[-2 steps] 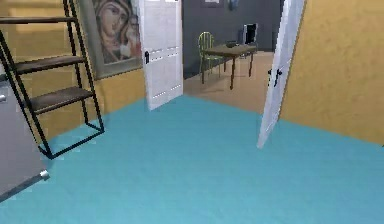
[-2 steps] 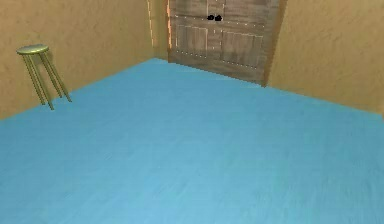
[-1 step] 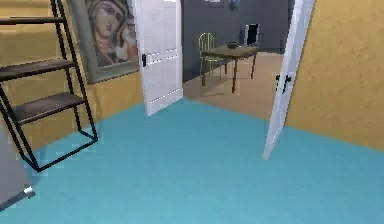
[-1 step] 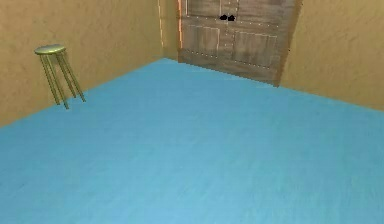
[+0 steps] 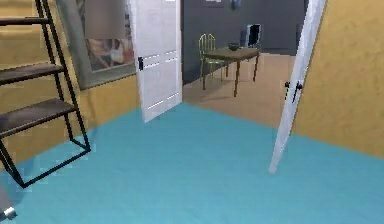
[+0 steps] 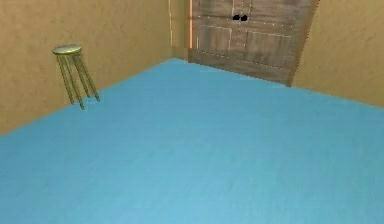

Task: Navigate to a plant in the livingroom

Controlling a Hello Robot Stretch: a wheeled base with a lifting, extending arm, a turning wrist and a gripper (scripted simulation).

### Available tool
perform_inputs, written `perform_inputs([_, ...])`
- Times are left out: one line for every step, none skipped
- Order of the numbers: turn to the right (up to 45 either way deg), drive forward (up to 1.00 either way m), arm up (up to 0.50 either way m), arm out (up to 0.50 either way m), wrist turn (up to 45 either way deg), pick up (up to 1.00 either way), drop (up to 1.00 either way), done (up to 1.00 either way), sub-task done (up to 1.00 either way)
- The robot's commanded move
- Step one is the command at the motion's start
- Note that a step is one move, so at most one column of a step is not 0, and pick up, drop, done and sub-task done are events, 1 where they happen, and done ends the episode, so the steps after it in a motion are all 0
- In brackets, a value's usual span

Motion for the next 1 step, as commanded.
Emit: perform_inputs([9.0, 0.00, 0.00, 0.00, 0.0, 0.00, 0.00, 0.00, 0.00])
